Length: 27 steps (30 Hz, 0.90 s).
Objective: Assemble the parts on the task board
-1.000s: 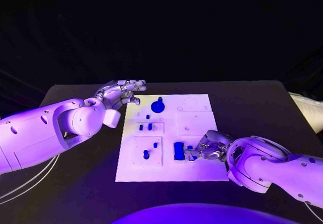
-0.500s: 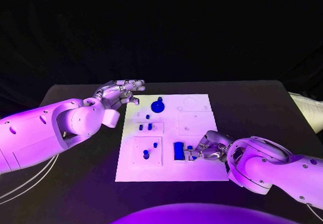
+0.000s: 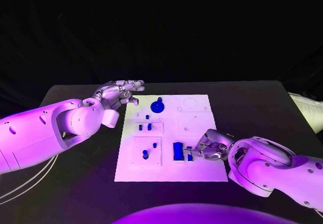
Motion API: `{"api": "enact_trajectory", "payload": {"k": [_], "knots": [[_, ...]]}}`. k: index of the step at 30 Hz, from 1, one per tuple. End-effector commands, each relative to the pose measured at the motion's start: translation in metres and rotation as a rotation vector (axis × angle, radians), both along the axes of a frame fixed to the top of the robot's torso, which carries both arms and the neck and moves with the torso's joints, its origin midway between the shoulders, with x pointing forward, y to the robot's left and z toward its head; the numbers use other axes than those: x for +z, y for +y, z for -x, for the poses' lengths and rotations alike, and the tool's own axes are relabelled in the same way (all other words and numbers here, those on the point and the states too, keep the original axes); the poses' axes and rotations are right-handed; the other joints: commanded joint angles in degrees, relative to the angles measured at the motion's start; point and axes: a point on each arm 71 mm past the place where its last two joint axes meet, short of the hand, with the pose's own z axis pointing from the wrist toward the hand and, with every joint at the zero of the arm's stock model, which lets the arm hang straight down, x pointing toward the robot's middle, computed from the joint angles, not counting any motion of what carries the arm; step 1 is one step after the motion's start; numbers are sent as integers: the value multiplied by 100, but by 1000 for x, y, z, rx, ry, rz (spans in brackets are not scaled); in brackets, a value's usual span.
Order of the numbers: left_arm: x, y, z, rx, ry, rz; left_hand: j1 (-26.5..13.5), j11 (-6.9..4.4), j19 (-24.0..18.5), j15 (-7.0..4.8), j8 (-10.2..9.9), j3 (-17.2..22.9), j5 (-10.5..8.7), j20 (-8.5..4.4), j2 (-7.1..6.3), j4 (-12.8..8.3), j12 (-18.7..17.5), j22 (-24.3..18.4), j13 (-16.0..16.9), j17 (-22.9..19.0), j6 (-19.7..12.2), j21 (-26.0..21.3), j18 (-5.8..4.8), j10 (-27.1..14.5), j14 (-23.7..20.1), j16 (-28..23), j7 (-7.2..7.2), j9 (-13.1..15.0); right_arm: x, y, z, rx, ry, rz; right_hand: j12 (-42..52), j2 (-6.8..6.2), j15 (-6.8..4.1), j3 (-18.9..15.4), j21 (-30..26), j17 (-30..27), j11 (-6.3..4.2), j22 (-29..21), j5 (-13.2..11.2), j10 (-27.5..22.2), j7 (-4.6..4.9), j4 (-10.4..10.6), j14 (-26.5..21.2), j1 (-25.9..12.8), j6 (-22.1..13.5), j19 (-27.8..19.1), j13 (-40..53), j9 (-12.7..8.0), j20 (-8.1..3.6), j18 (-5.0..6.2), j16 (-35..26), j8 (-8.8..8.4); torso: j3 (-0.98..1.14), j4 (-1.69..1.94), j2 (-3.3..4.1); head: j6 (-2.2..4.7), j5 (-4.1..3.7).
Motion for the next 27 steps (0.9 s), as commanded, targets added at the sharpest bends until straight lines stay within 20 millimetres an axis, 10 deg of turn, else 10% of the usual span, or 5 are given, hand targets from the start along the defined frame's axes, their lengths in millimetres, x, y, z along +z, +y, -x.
{"api": "enact_trajectory", "payload": {"k": [1, 12, 19, 25, 27], "knots": [[1, -2, 0, -19, -6, 10, 20, -5, 35, 28, 31, -32, -1, 14, 51, 9, 19, -5, 1, -9, -44, -18, 109, -53, 1, 18, 9, -1, 2, -3, -2, 13, -51, 20, 27, 64, -41, -57, 19, 1326, -26, 523, 56, 200, -31, -4, 569, -6, 23, 216, 712, 9, -39, -65, 15, 22, 2, 1, 1, 4, -2], [1, -3, 0, -17, -8, 11, 20, -5, 35, 28, 31, -32, -1, 14, 51, 9, 19, -5, 1, -9, -44, -18, 109, -53, 1, 18, 9, -1, 13, -16, -12, -66, -65, -129, -143, 63, 5, -141, -52, 1270, 41, 440, 95, 141, 56, -178, 556, 673, -233, 179, 632, -21, -12, -47, -30, -129, -3, 5, -7, 43, -25], [-4, -2, -3, 7, -11, 10, 17, -5, 36, 29, 36, -35, 0, 14, 57, 15, 28, -7, 1, -27, -45, -20, 108, -57, -6, 13, 9, 0, 26, -34, -44, -159, -74, -472, -1835, 95, 149, -92, -1092, 300, 217, -760, -81, -497, 269, -658, 295, 1703, -655, -349, -292, -215, 121, 224, -895, -329, -45, -25, -118, 174, -97], [-13, 2, -11, 73, -9, 22, 27, -22, 28, 22, 73, -28, 2, 13, 92, 25, 79, -14, 10, -96, -6, -34, 110, -22, -41, -15, -10, 9, 33, -61, -84, -296, -102, -724, -4838, 281, 239, 199, -3911, -2296, 316, -3648, -441, -1583, 394, -1023, -499, 2417, -867, -1473, -2261, -453, 200, 742, -3732, -350, -94, -50, -286, 281, -123], [-17, 4, -15, 103, -7, 26, 32, -37, 19, 12, 104, -27, 1, 8, 105, 28, 113, -19, 16, -150, 33, -44, 112, 9, -69, -40, -28, 16, 34, -67, -95, -324, -106, -772, -5331, 297, 305, 358, -4427, -3228, 391, -4025, -503, -1782, 452, -1085, -908, 2560, -935, -1671, -2718, -528, 267, 741, -4938, -363, -103, -52, -331, 348, -133]]}}
